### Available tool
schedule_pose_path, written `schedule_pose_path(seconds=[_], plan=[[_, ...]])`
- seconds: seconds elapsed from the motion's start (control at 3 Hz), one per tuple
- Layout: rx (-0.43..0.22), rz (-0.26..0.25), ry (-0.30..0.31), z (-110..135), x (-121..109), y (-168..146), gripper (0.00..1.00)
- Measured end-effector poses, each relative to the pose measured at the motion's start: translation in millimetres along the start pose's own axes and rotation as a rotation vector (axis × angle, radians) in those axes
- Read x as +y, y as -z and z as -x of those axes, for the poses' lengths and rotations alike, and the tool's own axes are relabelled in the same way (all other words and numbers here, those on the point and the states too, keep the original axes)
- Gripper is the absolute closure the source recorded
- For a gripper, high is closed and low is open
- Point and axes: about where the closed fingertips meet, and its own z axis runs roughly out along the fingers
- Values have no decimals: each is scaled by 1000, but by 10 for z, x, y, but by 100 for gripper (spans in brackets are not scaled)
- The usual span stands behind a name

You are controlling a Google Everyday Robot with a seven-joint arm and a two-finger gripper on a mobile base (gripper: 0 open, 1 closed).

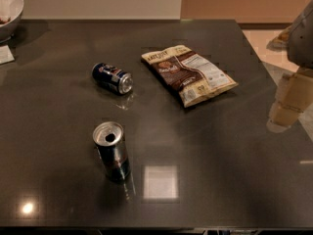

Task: Place pepsi can upright

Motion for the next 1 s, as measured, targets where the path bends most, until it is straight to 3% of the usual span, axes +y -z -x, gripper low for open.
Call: schedule_pose_path(seconds=[0.33, 1.0], plan=[[0, 0, 0, 0, 0, 0, 0], [-16, 8, 32, 332, -299, -100, 0]])
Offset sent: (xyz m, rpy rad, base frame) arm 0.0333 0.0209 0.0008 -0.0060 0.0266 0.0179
